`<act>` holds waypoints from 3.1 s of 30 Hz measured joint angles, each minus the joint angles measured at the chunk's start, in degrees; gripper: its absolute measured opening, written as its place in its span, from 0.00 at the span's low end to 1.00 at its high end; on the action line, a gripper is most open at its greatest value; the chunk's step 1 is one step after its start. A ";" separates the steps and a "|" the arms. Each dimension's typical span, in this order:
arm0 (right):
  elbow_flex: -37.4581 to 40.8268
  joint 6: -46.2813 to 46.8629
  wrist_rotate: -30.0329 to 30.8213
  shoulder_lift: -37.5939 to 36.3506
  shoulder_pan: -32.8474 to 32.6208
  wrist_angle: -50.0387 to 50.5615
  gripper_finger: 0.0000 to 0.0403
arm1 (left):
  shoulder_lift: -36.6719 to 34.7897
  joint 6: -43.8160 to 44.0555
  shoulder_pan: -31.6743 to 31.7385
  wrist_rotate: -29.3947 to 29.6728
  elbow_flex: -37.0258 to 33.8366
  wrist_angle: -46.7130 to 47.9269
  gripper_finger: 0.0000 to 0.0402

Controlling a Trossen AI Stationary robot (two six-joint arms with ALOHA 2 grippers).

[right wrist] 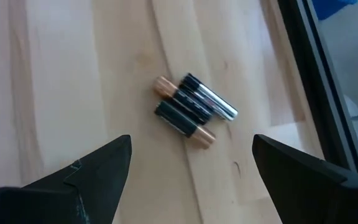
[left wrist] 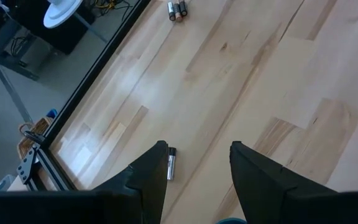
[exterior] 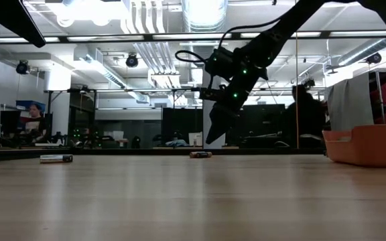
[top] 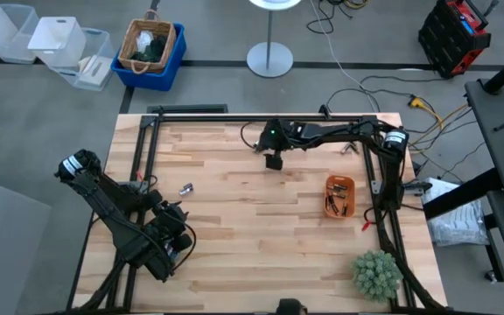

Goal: Sort batteries
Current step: Put the black battery into the orange bin

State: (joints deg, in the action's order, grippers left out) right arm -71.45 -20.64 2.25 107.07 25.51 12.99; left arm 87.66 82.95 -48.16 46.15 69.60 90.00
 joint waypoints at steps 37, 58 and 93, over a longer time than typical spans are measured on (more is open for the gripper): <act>0.86 -2.47 -3.67 5.51 2.29 -5.16 0.81 | 0.00 -1.10 0.00 1.44 0.00 0.01 0.38; 0.74 -1.22 -7.82 6.88 3.25 -6.67 0.79 | 0.00 -1.50 0.02 1.51 0.00 0.02 0.38; 0.60 -2.68 -8.56 6.42 3.09 -3.59 0.41 | 0.00 -1.50 0.02 1.51 0.00 0.00 0.38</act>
State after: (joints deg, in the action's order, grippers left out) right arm -70.85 -23.32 -6.31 113.48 28.60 9.40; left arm 87.66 81.45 -48.14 47.66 69.60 90.00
